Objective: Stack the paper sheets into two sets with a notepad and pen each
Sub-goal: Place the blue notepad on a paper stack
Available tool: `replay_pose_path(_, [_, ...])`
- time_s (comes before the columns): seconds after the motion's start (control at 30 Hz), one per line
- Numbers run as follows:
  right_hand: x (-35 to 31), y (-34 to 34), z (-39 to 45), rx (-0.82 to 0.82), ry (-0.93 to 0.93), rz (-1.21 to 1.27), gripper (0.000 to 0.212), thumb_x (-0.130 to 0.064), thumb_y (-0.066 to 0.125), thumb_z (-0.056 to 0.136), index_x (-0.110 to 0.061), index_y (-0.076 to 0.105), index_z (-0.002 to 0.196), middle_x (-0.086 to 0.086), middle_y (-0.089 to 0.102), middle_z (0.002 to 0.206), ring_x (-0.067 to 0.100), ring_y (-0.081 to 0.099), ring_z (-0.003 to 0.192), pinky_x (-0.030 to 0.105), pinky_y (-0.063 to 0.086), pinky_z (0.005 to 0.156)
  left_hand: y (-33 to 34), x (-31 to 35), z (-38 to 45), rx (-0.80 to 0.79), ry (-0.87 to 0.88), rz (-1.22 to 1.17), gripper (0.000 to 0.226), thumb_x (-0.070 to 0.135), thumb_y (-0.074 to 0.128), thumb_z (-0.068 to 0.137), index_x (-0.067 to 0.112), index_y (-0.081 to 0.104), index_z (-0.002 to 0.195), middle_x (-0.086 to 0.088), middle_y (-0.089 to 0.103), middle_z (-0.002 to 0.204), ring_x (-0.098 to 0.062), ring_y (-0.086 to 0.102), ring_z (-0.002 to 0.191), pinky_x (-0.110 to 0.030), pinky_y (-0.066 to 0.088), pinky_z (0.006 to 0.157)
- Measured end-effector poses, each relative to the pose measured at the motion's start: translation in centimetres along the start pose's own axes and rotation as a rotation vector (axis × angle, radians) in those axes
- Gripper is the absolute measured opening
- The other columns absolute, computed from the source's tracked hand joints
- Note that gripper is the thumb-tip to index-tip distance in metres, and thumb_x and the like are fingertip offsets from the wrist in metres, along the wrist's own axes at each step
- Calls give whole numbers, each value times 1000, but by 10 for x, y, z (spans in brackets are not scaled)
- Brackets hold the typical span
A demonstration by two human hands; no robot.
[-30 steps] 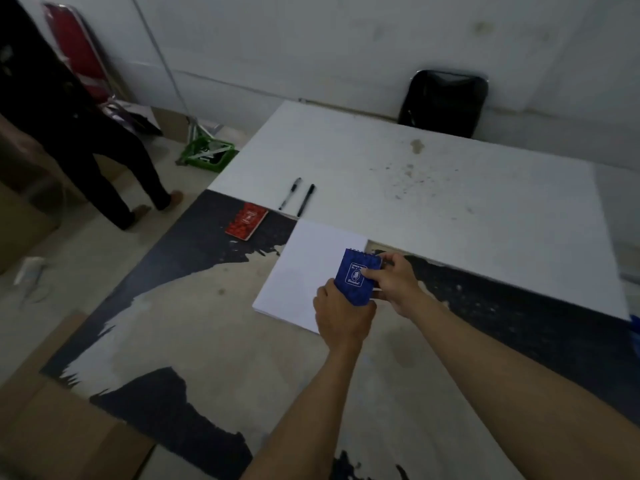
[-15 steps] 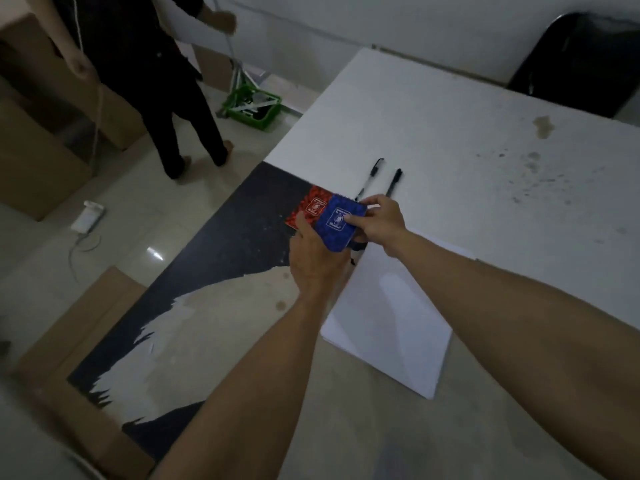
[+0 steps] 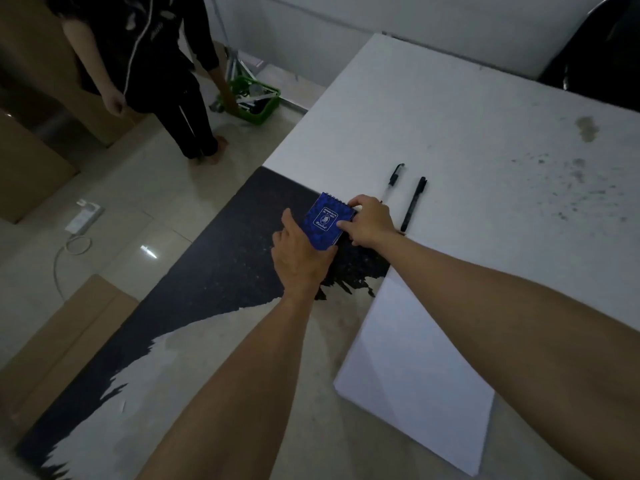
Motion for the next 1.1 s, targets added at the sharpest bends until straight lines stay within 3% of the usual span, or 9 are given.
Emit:
replay_pose_path(0.23, [3,2,-2,-1,20,10,47,-23,80,82,-15,60,123,10,71,110,32,70,95,46,59,86,3,10,-3,-16,49,37,106,41,78,68,11,17,149,-10,61,117,-28,47,112,-41,48,93])
replay_pose_path(0.4, [-2,-9,-13,-5,15,4,69,-31,76,86,-16,42,145,15,68,119,33,70,97,45,57,91,4,13,-3,-102,48,123,110,44,79,70,10,13,151,-13,55,130,-31,46,123,-44,43,99])
replay_pose_path(0.53, [-12,-45,-40,-7,-6,-54,73,-35,75,87,-17,41,149,12,63,127,25,63,108,32,51,91,-10,26,-1,-194,51,199,107,52,79,70,14,20,151,-11,44,146,-32,40,135,-53,35,106])
replay_pose_path(0.7, [-20,-108,-91,23,13,-124,74,-38,75,86,-21,41,149,9,58,136,28,58,122,37,50,99,-38,73,-10,-287,154,168,94,53,80,70,17,33,143,-8,50,140,-30,47,129,-53,42,104])
replay_pose_path(0.9, [-21,-163,-176,57,23,-128,76,-40,75,87,-19,39,151,9,52,146,28,52,130,41,46,105,-71,140,-70,-440,234,62,96,49,81,73,17,30,148,-9,51,140,-30,49,127,-48,45,104])
replay_pose_path(1.1, [-4,-189,-262,116,50,-106,84,-44,75,85,-21,33,153,8,40,154,28,40,140,41,43,107,-103,171,-149,-493,312,86,104,50,78,74,20,19,154,-8,44,149,-29,42,136,-47,42,106])
Point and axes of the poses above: each hand's wrist, its own z-axis towards the middle knuckle, its own y-axis out of the palm, x = y × z, the point moved 8 cm from there along z, towards the middle knuckle
